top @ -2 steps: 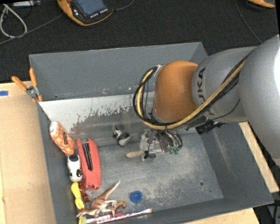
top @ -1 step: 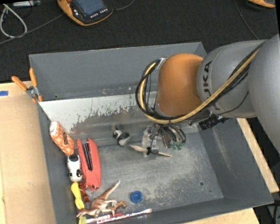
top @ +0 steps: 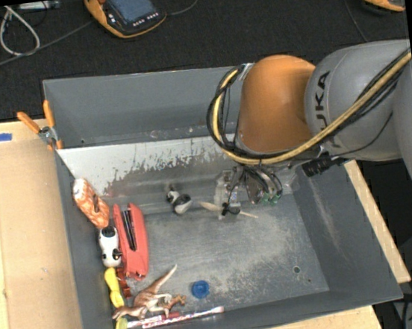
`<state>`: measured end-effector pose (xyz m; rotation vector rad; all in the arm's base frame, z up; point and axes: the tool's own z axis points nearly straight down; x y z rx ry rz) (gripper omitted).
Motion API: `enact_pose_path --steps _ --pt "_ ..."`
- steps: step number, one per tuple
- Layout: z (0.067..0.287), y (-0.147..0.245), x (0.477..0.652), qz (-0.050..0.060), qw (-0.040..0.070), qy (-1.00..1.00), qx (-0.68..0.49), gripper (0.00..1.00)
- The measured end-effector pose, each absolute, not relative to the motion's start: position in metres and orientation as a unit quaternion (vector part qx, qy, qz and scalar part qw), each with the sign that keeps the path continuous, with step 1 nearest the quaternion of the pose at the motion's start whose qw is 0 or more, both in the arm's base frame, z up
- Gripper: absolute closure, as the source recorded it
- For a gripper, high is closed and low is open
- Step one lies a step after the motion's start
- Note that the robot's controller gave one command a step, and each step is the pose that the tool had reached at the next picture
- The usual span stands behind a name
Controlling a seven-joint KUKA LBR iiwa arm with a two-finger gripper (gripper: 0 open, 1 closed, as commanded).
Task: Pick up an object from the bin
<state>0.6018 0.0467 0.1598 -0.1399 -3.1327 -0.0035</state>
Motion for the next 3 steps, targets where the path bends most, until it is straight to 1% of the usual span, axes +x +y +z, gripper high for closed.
enact_pose_path --steps 1,2,3 --pt "0.184 0.047 0.603 -0.001 0.001 -0.999 -0.045 1.0" --pt "0.204 0.046 0.603 -0.002 0.0 -0.999 -0.045 1.0" --pt "0.214 0.046 0.604 -0.002 0.0 -0.999 -0.045 1.0"
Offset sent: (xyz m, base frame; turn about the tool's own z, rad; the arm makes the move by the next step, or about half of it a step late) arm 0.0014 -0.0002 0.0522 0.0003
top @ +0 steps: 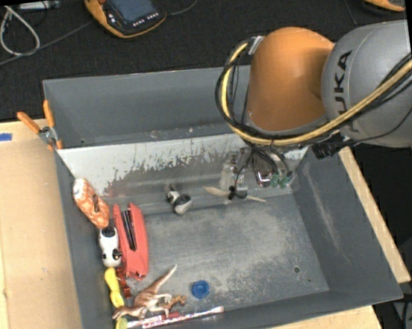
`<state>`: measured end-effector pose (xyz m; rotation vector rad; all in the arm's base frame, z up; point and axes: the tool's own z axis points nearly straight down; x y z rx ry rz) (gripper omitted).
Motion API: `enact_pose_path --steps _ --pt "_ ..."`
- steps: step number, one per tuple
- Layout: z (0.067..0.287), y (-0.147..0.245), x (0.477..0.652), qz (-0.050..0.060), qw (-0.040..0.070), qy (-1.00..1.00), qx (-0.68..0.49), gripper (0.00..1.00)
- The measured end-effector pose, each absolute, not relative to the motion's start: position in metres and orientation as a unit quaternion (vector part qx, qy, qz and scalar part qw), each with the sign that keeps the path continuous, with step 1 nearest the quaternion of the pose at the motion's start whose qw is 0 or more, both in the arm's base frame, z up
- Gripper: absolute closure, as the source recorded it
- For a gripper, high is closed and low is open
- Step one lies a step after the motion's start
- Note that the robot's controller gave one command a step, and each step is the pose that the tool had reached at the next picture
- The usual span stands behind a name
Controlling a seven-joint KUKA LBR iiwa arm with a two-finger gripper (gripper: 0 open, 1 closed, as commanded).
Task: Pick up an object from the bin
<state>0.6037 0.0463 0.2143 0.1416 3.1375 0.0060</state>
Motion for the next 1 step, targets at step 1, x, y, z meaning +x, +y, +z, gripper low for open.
enact_pose_path --steps 1 --pt "0.2327 0.0462 0.6037 0.002 0.0 0.999 0.045 1.0"
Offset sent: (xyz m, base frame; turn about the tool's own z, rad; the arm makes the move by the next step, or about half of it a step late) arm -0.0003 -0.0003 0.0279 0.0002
